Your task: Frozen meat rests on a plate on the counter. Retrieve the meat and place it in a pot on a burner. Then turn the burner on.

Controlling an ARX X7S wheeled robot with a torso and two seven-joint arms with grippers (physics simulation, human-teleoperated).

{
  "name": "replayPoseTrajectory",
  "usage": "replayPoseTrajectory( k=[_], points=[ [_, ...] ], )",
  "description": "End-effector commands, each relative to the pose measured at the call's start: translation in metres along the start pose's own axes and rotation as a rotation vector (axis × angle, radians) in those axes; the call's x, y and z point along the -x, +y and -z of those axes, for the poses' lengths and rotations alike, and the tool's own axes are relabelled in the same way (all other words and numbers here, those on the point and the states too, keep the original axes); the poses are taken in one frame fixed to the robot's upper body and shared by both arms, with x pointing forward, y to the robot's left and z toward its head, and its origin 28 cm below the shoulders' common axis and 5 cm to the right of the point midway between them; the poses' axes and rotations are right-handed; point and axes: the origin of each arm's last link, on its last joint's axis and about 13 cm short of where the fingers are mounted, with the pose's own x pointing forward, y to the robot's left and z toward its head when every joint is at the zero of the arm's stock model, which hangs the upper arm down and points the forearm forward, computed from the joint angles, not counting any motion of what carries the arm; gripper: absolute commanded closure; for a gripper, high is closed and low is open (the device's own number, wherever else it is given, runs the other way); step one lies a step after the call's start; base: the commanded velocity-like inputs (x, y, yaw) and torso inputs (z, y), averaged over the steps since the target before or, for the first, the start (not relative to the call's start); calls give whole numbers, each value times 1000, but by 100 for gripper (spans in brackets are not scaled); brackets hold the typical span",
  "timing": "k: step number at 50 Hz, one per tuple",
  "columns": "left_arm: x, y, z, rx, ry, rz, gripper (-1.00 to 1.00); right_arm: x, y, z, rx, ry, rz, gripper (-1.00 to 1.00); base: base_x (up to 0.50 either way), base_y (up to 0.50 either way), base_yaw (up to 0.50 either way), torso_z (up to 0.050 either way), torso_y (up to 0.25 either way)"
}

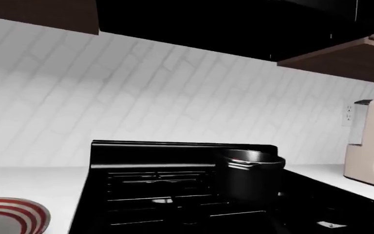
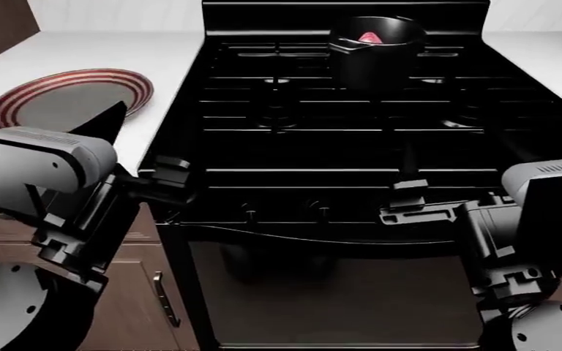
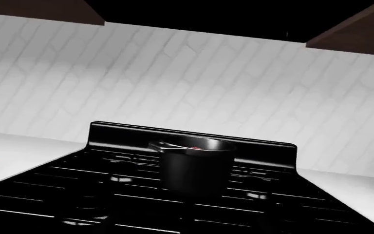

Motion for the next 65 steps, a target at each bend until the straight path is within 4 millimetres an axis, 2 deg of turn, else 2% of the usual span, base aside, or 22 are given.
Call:
replayPoseTrajectory(
  k=[1,11,22,36,49,65],
  points=[
    [5,0,8,10,7,4,-100,-3,5,1,1,-7,36,-100,0,0,0,-50,0],
    [4,0,9,9,14,11,-100,-6,3,5,18,1,74,-100,0,0,0,-50,0],
    [-1,-2,7,-5,13,26,-100,-1,-10,14,32,43,138,-100,0,0,0,-50,0],
    [7,-14,-4,-16,15,35,-100,1,-20,15,52,53,169,-100,0,0,0,-50,0],
    [6,-15,-3,-18,20,34,-100,1,-29,18,84,63,198,-100,0,0,0,-50,0],
    [1,-11,1,-14,21,28,-100,0,-27,21,71,37,104,-100,0,-92,0,-50,0]
  ],
)
